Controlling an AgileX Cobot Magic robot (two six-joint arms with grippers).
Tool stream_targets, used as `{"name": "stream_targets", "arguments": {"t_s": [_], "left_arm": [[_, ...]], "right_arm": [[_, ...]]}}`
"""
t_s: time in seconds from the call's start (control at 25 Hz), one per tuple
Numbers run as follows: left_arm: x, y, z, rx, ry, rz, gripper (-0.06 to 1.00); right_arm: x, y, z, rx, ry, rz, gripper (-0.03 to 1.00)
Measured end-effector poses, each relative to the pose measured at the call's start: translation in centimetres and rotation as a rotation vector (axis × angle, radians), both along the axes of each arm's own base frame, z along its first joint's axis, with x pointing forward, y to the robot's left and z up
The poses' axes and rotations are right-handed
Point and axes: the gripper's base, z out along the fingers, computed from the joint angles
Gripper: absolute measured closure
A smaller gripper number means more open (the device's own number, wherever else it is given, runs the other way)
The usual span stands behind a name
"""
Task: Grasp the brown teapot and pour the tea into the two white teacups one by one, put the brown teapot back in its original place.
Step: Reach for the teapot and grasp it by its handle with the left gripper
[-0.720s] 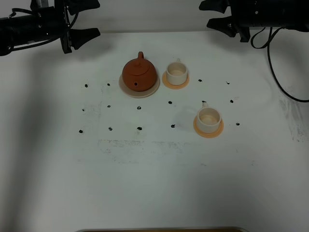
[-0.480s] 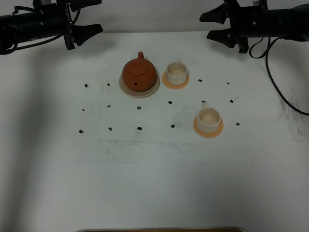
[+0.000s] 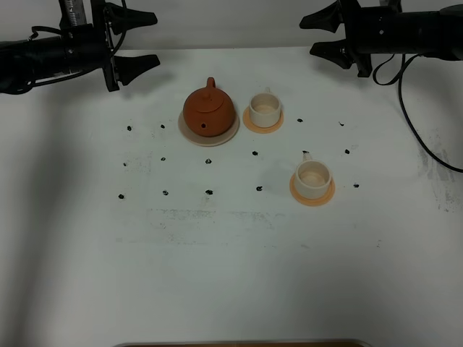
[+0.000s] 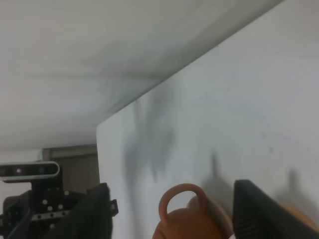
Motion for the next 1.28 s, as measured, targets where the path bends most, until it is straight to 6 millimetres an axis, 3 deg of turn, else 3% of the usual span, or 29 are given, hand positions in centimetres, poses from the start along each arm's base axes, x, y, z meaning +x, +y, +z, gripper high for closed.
{"name": "stream_targets", "arguments": {"t_s": [0.24,0.36,0.64,0.84,1.0,1.28], "left_arm": [[-0.1,0.0,0.3,0.057,-0.105,-0.032,0.2],[-0.1,-0.1,1.8,0.145,-0.221,-0.078,0.25],[-0.5,0.4,9.1,0.562,-0.432,-0.207,0.39],[-1.4,1.4,12.2,0.859,-0.437,-0.221,0.41],[-2.3,2.1,14.5,0.974,-0.426,-0.208,0.41],[-4.7,2.3,17.4,1.031,-0.412,-0.213,0.41]], "right_arm": [[0.0,0.1,0.2,-0.047,-0.072,0.05,0.42],[0.1,0.2,1.2,-0.113,-0.169,0.122,0.44],[1.1,-0.6,5.5,-0.397,-0.273,0.223,0.49],[1.2,-1.0,9.0,-0.691,-0.302,0.261,0.49],[0.3,-0.9,11.1,-0.835,-0.298,0.279,0.49],[-2.9,-1.3,16.2,-0.924,-0.319,0.271,0.49]]}}
